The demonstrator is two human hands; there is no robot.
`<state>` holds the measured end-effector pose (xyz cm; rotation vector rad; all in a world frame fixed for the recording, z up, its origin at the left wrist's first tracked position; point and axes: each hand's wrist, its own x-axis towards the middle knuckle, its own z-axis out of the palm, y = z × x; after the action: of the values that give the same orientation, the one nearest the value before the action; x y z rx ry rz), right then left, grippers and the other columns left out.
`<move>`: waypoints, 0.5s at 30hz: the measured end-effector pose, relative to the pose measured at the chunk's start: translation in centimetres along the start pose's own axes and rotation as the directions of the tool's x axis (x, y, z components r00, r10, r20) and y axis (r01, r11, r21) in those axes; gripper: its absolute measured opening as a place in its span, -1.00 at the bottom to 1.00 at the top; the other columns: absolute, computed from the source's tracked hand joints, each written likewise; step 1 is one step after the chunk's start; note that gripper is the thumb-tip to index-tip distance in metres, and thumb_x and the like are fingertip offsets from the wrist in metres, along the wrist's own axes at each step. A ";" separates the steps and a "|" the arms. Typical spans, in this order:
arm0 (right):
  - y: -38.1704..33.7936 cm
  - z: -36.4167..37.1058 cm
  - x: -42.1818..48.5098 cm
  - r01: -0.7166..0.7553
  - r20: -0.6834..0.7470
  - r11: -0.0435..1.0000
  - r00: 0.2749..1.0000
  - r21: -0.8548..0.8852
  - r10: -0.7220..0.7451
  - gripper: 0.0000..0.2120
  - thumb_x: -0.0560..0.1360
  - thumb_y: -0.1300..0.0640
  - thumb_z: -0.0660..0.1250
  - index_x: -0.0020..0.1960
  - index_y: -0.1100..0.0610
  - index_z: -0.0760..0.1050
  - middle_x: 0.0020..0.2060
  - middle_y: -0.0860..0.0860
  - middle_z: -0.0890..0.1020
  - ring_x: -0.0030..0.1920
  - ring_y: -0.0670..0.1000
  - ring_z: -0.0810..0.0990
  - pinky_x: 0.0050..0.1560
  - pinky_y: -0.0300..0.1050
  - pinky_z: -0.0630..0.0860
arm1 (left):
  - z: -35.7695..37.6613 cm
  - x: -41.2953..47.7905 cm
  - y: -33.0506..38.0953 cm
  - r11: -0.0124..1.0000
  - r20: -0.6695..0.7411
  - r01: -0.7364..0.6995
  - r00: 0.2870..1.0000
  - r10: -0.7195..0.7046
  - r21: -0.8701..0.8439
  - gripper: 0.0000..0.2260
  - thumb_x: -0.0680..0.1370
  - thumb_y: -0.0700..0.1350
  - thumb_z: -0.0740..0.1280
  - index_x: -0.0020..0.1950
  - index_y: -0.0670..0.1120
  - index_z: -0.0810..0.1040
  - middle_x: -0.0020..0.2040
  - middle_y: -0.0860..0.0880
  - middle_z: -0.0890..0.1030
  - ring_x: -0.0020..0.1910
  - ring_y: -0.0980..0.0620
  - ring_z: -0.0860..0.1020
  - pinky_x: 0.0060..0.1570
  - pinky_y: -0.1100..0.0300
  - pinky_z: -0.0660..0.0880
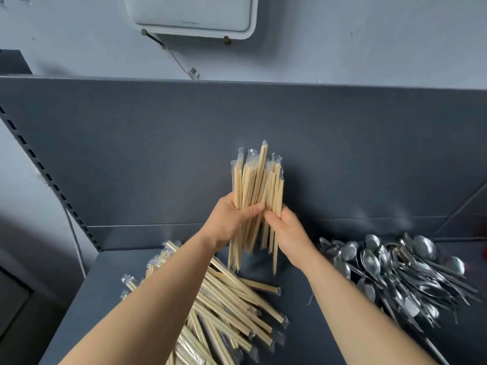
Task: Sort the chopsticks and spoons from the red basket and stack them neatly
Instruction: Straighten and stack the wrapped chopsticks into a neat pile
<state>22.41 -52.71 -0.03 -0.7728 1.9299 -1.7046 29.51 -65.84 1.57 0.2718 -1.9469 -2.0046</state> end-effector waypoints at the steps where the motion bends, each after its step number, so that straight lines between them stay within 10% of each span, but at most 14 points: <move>1: 0.7 -0.1 0.2 -0.023 -0.003 1.000 1.000 0.001 0.023 -0.69 0.63 0.07 0.19 0.36 -0.12 0.38 0.18 -0.23 0.55 0.21 -0.27 0.49 0.20 -0.33 0.38 | 0.3 0.0 -0.7 1.000 -0.015 0.003 1.000 -0.003 0.001 -0.75 0.50 -0.25 0.40 0.16 -0.10 0.60 0.03 0.01 0.69 0.06 0.10 0.64 0.01 0.28 0.55; 15: 3.9 -1.1 0.8 -0.087 0.075 0.966 0.991 -0.244 0.108 -0.62 0.65 -0.05 0.11 0.45 -0.09 0.28 0.24 -0.18 0.48 0.23 -0.18 0.43 0.20 -0.23 0.34 | 0.8 0.2 -3.1 0.999 -0.048 -0.032 0.998 0.035 0.044 -0.76 0.48 -0.24 0.42 0.14 -0.14 0.61 0.02 0.04 0.69 0.05 0.11 0.64 -0.01 0.34 0.53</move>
<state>20.63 -52.16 -3.75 -0.8091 2.1013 -1.3725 28.66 -65.14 -1.47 0.2938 -1.9533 -1.9192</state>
